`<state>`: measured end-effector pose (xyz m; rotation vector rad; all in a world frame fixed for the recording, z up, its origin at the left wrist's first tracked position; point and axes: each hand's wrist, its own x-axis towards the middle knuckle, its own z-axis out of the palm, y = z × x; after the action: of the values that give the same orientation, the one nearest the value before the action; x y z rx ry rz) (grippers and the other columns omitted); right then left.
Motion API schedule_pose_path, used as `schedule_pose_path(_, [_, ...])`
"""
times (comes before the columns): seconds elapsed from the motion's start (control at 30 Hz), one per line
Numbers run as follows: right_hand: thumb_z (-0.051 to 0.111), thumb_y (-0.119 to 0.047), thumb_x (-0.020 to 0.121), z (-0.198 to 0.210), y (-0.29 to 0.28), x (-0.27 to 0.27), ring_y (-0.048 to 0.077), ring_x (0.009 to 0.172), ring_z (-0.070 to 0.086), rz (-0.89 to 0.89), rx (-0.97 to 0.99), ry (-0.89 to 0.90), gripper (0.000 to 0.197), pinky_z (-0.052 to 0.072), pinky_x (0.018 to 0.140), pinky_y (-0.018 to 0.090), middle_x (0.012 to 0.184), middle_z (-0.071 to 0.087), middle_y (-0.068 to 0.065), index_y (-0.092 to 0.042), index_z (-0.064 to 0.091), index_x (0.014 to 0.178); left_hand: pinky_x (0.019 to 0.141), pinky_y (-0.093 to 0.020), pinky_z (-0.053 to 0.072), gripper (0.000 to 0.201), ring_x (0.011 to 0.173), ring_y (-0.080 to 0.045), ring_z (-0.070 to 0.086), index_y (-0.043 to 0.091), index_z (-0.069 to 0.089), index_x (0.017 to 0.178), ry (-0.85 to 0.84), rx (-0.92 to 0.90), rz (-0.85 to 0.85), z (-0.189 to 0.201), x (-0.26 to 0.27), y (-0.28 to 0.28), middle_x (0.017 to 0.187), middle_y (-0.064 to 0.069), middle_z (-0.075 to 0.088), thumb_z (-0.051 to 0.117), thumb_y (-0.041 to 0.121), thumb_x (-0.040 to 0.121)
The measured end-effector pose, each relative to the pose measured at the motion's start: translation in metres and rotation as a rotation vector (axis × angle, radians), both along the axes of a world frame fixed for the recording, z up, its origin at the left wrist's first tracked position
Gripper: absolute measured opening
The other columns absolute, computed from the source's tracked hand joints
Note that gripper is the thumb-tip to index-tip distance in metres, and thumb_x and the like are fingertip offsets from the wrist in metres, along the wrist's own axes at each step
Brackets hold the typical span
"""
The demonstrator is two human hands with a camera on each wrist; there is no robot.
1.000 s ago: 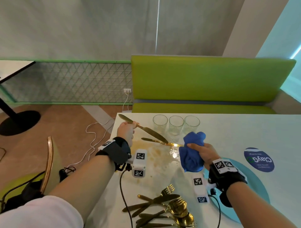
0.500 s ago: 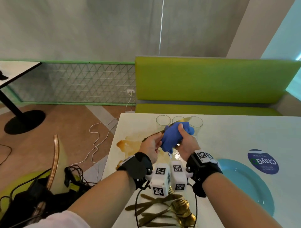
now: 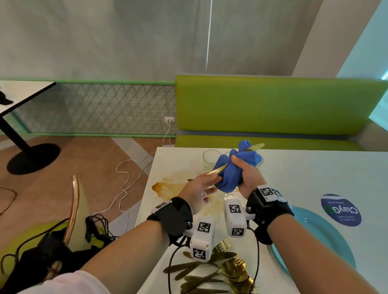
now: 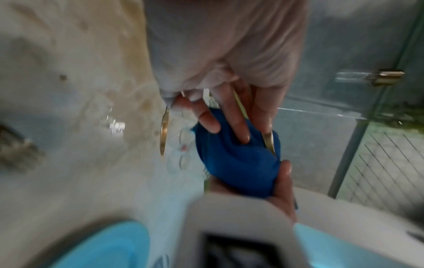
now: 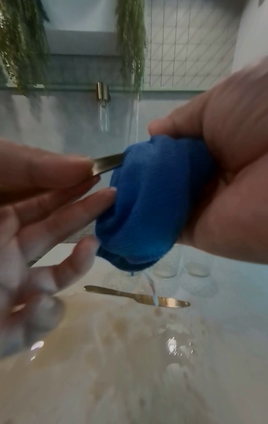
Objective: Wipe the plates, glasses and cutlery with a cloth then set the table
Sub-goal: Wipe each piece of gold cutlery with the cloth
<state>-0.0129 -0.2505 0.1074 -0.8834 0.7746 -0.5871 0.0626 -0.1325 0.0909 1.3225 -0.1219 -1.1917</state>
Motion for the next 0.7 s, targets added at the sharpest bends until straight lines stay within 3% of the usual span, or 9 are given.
schedule_pose_path(0.1, [0.056,-0.011,0.09,-0.002,-0.014,-0.002,0.027,0.09,0.058,-0.079,-0.064,0.112,0.007,0.043,0.099,0.046,0.094,0.059,0.009,-0.014,0.056,0.085,0.056,-0.021,0.031,0.019,0.065,-0.009,0.053,0.014,0.068,0.104,-0.193,0.009,-0.066,-0.001,0.007,0.011,0.085,0.001,0.067,0.063,0.022,0.087])
schedule_pose_path(0.17, [0.06,-0.012,0.088,-0.002,-0.017,-0.005,0.03,0.09,0.059,-0.044,-0.099,0.135,0.006,0.048,0.091,0.045,0.086,0.06,0.008,-0.013,0.057,0.083,0.046,-0.013,0.036,0.016,0.051,-0.003,0.055,0.004,0.069,0.1,-0.312,0.003,-0.115,-0.001,0.007,0.015,0.069,0.003,0.069,0.063,0.012,0.087])
schedule_pose_path(0.23, [0.061,-0.014,0.087,-0.004,-0.011,-0.006,0.029,0.084,0.061,0.034,-0.127,0.168,0.005,0.052,0.079,0.04,0.088,0.062,0.009,-0.013,0.058,0.084,0.05,-0.012,0.042,0.012,0.049,-0.002,0.054,-0.002,0.07,0.094,-0.395,0.009,-0.136,0.0,0.005,0.013,0.06,0.005,0.067,0.065,0.005,0.085])
schedule_pose_path(0.3, [0.061,-0.011,0.087,-0.012,-0.002,-0.005,0.035,0.098,0.062,0.098,-0.12,0.186,0.002,0.05,0.09,0.048,0.101,0.063,0.016,-0.011,0.059,0.087,0.052,-0.012,0.044,0.007,0.051,-0.005,0.052,0.002,0.069,0.08,-0.429,-0.011,-0.114,0.0,0.004,0.008,0.055,0.005,0.065,0.064,0.001,0.085])
schedule_pose_path(0.4, [0.064,-0.009,0.084,-0.025,0.008,-0.008,0.037,0.112,0.058,0.196,-0.124,0.264,0.009,0.044,0.102,0.051,0.115,0.062,0.024,-0.008,0.06,0.092,0.049,-0.011,0.045,0.021,0.052,-0.009,0.05,0.008,0.064,0.068,-0.446,-0.014,-0.091,-0.002,0.004,0.004,0.044,0.01,0.06,0.062,-0.002,0.086])
schedule_pose_path(0.5, [0.067,-0.011,0.082,-0.036,0.006,-0.011,0.037,0.111,0.058,0.247,-0.166,0.362,0.019,0.044,0.101,0.05,0.117,0.061,0.024,-0.003,0.06,0.098,0.05,-0.012,0.044,0.018,0.052,-0.007,0.054,0.003,0.065,0.074,-0.457,0.012,-0.225,-0.002,0.0,0.011,0.046,0.01,0.062,0.059,0.004,0.09])
schedule_pose_path(0.6, [0.074,-0.022,0.076,-0.039,0.002,-0.014,0.037,0.107,0.06,0.341,-0.363,0.569,0.039,0.047,0.098,0.049,0.11,0.065,0.023,0.003,0.062,0.104,0.053,-0.021,0.035,0.03,0.054,-0.007,0.055,0.013,0.063,0.077,-0.505,0.165,-0.35,0.001,0.003,0.015,0.065,0.005,0.065,0.049,0.03,0.097])
schedule_pose_path(0.7, [0.072,-0.023,0.078,-0.032,0.004,-0.019,0.033,0.101,0.061,0.42,-0.45,0.633,0.036,0.048,0.097,0.045,0.1,0.065,0.019,0.002,0.063,0.102,0.045,-0.013,0.04,0.024,0.058,-0.009,0.049,0.013,0.06,0.09,-0.531,0.203,-0.175,0.008,0.012,0.012,0.073,0.001,0.06,0.047,0.031,0.098])
